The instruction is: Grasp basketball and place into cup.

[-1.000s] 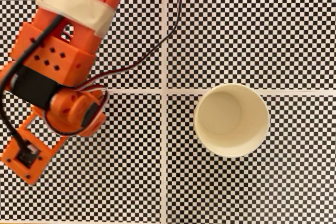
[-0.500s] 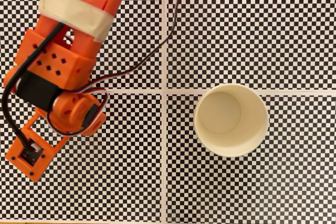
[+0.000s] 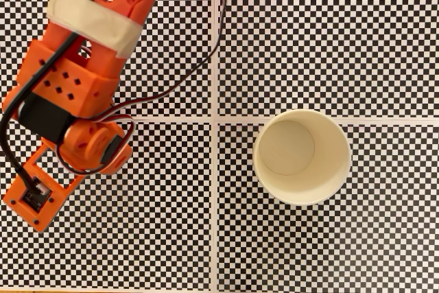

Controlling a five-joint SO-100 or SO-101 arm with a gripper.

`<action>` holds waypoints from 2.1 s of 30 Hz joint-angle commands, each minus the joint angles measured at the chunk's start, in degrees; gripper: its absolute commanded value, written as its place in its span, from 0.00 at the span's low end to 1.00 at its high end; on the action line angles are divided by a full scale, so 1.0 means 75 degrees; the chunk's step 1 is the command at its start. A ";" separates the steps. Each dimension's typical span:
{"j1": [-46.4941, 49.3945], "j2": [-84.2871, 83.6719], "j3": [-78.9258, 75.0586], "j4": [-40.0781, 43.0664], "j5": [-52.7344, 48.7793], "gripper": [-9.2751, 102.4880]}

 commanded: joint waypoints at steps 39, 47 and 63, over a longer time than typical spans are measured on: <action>-0.0352 0.2813 0.1875 0.0070 0.0164 0.51; -0.0656 0.3668 0.2496 0.0785 0.0539 0.48; -0.0879 0.3609 0.3434 -0.0785 0.0926 0.56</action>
